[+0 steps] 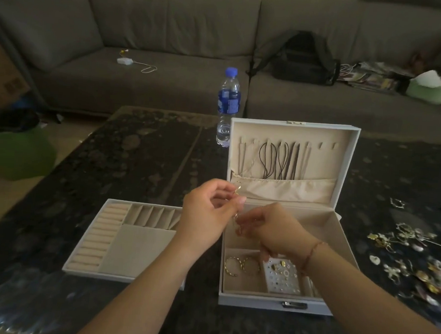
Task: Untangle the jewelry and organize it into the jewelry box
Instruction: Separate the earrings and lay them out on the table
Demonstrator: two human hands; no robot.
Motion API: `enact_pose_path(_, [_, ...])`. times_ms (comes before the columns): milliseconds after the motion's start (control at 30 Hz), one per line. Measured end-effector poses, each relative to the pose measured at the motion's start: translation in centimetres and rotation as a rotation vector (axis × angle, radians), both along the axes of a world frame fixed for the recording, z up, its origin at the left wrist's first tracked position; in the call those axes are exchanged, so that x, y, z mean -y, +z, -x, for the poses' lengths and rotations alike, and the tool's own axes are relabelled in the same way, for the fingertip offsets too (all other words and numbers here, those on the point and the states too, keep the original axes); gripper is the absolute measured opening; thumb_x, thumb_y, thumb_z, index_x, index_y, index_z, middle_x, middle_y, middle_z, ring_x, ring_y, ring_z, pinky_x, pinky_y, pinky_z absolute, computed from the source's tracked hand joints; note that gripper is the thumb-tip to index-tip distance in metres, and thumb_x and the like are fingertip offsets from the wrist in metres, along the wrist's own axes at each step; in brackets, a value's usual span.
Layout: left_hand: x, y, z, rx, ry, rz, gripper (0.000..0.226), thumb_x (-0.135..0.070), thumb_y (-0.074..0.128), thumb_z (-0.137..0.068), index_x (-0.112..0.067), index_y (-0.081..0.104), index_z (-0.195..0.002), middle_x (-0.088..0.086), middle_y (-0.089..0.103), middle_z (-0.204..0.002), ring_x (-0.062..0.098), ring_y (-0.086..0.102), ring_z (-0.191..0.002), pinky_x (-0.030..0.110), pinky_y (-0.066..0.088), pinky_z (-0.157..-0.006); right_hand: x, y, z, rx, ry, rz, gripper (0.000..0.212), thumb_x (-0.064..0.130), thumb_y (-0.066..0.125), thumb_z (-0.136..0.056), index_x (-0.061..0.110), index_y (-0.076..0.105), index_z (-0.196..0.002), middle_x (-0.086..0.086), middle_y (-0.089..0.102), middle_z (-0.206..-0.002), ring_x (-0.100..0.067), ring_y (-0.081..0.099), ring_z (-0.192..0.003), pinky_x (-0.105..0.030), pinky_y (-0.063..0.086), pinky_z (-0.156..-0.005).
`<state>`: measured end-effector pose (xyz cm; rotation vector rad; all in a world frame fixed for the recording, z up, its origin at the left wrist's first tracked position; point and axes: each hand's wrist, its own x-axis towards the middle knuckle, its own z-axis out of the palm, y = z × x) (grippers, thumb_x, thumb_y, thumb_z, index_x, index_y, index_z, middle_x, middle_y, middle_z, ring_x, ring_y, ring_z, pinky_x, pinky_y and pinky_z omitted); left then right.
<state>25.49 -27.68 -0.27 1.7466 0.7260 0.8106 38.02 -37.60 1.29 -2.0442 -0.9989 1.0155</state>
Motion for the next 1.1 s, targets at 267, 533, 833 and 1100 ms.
enact_pose_path(267, [0.0,0.2,-0.2,0.043,-0.008,0.069,0.016,-0.014,0.076,-0.086,-0.012,0.068,-0.099,0.005,0.074,-0.084,0.009,0.074,-0.073,0.021,0.058,-0.067,-1.3,-2.6,0.9,0.353,0.061,-0.009,0.026,0.016,0.075,-0.076,0.039,0.067,-0.067,0.013,0.071,-0.074,0.0,0.066,-0.072,-0.029,0.059,-0.077])
enact_pose_path(533, [0.0,-0.3,-0.5,0.061,0.006,0.095,0.013,-0.013,0.076,-0.086,-0.011,0.068,-0.096,0.006,0.074,-0.08,0.012,0.074,-0.07,0.023,0.058,-0.066,-1.1,-3.2,0.3,0.395,0.057,-0.04,0.019,0.018,0.075,-0.07,0.031,0.065,-0.062,0.011,0.067,-0.067,-0.004,0.064,-0.067,-0.035,0.059,-0.071])
enact_pose_path(833, [0.0,-0.2,-0.4,0.046,0.022,0.046,0.016,-0.019,0.078,-0.084,-0.015,0.068,-0.097,0.001,0.074,-0.082,0.011,0.073,-0.074,0.031,0.061,-0.071,-0.7,-1.6,0.1,0.237,-0.063,-0.215,0.014,0.019,0.072,-0.085,0.03,0.069,-0.079,0.012,0.069,-0.061,0.003,0.058,-0.05,-0.013,0.044,-0.051])
enact_pose_path(1100, [1.4,-0.1,-0.8,0.012,0.007,-0.259,0.027,-0.021,0.079,-0.084,-0.017,0.067,-0.107,-0.006,0.072,-0.087,0.002,0.07,-0.079,0.018,0.058,-0.07,0.6,2.1,0.0,-0.026,-0.199,-0.441,0.013,0.022,0.07,-0.088,0.015,0.076,-0.079,0.003,0.07,-0.062,-0.006,0.055,-0.046,-0.011,0.037,-0.041])
